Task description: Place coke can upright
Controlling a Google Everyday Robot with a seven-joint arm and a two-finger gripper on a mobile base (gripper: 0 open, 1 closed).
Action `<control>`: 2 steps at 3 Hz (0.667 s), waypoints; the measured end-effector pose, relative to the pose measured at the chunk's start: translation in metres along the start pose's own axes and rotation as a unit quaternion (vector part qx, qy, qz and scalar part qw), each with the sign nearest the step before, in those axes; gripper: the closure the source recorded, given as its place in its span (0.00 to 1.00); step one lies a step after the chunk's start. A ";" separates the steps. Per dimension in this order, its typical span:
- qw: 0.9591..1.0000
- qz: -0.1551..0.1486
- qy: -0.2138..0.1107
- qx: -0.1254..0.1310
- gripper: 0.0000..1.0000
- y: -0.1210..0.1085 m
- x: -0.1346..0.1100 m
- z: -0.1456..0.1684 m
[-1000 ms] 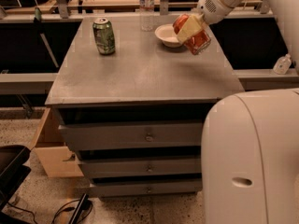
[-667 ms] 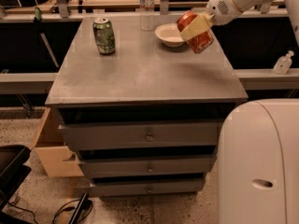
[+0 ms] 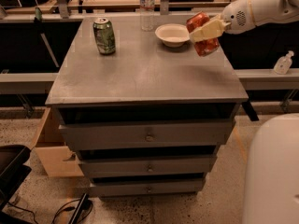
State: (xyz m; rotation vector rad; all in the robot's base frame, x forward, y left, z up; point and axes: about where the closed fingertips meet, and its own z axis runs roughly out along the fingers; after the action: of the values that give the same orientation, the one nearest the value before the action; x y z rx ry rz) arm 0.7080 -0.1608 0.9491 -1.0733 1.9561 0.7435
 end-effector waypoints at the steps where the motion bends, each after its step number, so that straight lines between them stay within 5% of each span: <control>1: 0.998 -0.024 -0.051 -0.007 1.00 0.001 0.013 -0.004; 2: 0.994 -0.057 -0.098 -0.009 1.00 0.000 0.027 0.001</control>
Offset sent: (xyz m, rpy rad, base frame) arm -0.0246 -0.0169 -0.0432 0.2120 -0.3086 0.0759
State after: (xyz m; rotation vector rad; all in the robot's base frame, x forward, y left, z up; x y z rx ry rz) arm 0.6990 -0.1712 0.9264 -1.0704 1.7113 0.7746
